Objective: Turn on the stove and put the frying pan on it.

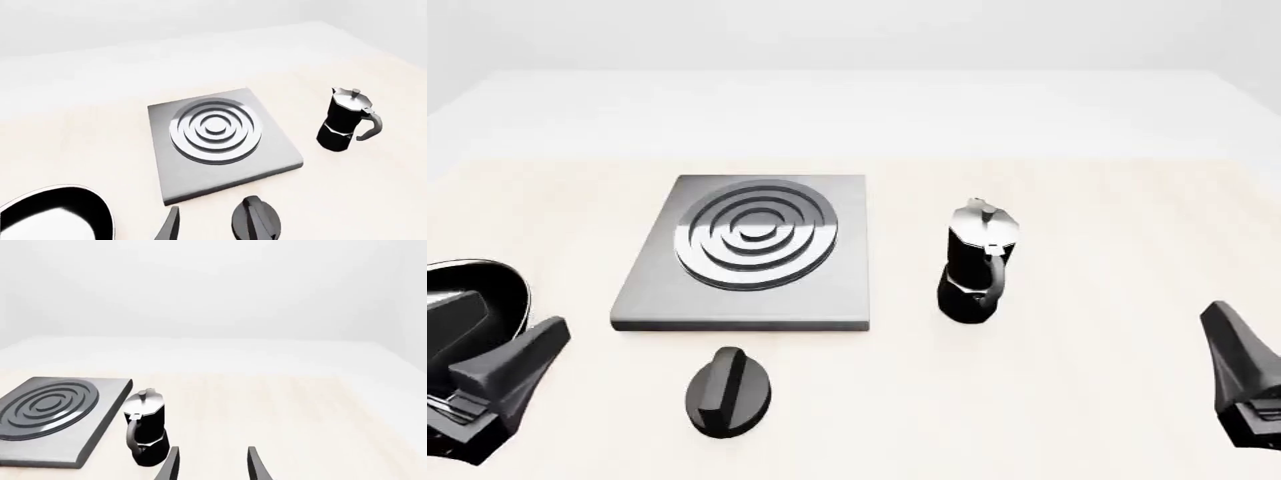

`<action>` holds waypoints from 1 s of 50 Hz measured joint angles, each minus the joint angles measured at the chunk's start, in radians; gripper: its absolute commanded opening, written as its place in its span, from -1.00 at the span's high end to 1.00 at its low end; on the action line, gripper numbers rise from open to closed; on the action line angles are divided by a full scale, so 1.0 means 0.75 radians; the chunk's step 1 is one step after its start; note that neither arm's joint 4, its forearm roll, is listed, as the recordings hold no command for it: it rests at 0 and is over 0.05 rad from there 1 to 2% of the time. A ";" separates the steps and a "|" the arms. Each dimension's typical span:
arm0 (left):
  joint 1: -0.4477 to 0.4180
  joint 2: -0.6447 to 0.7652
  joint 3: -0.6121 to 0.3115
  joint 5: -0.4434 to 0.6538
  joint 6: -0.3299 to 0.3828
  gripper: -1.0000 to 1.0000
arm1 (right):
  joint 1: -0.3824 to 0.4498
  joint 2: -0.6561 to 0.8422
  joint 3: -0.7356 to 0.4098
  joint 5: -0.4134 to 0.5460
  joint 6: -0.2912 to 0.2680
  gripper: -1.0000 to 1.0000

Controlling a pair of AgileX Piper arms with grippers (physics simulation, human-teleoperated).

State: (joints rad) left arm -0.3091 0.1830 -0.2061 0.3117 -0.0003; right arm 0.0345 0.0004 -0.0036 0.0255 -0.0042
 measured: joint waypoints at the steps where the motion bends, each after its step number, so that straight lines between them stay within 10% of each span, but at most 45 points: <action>1: -0.013 0.011 -0.006 0.009 -0.004 -1.00 | 0.001 0.000 0.000 0.001 0.000 -1.00; 22: -0.264 0.266 -0.013 0.014 -0.116 -1.00 | 0.012 0.000 -0.005 0.012 0.008 -1.00; 50: -0.388 0.691 0.141 -0.408 -0.198 -1.00 | 0.008 0.000 -0.016 0.020 0.027 -1.00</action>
State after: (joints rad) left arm -0.5999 0.7014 -0.1001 0.0056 -0.1490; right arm 0.0408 0.0002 -0.0154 0.0405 0.0159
